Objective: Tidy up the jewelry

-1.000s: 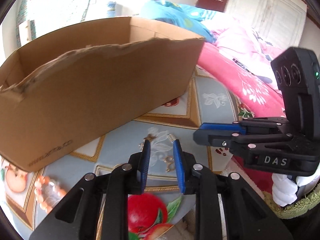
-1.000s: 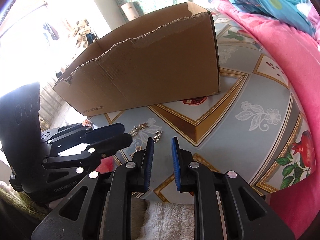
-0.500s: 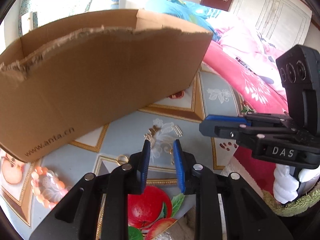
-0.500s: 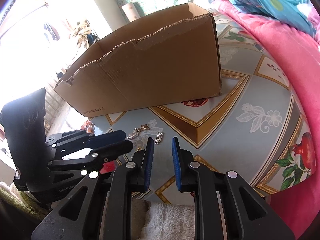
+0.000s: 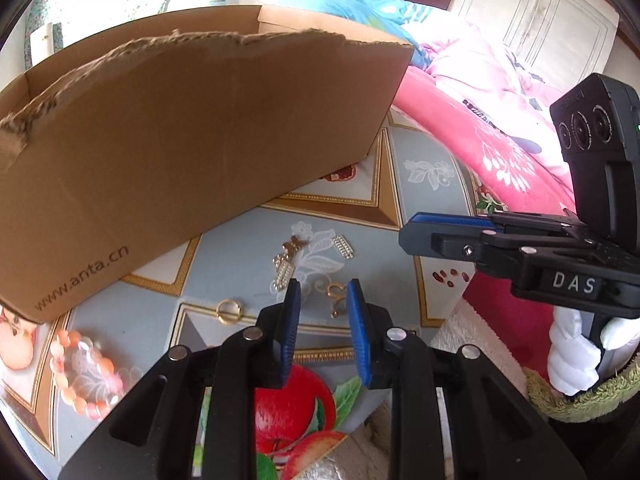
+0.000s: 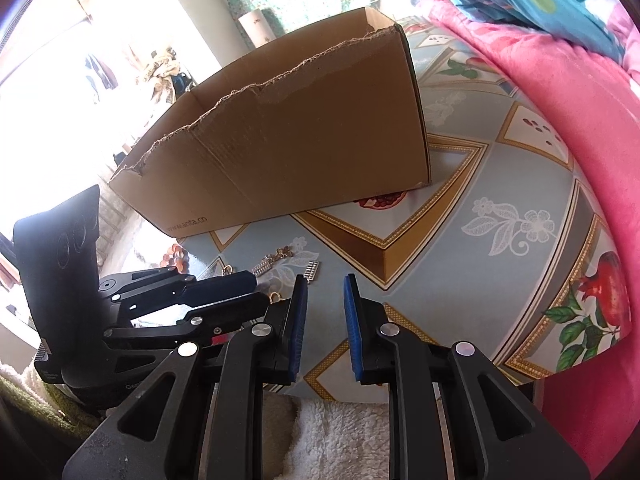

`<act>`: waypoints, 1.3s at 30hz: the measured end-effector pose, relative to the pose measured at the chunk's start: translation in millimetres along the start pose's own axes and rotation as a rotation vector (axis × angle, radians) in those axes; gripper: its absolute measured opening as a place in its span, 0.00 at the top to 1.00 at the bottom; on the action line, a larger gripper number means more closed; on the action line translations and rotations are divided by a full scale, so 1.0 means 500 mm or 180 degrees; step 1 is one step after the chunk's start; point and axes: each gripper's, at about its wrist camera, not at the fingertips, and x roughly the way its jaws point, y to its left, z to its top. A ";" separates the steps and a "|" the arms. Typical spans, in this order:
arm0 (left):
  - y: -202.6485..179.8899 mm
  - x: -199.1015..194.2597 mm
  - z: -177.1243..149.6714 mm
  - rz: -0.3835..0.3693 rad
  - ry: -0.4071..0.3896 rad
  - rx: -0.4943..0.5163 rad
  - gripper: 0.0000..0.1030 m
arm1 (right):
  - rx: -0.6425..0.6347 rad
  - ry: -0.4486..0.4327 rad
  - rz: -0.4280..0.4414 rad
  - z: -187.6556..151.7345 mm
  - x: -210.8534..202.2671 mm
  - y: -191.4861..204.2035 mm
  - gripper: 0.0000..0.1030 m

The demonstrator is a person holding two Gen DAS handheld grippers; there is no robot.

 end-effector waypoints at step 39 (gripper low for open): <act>0.020 -0.057 -0.030 0.0093 -0.0135 -0.0151 0.77 | -0.0268 -0.0252 -0.0212 0.000 -0.025 0.045 0.70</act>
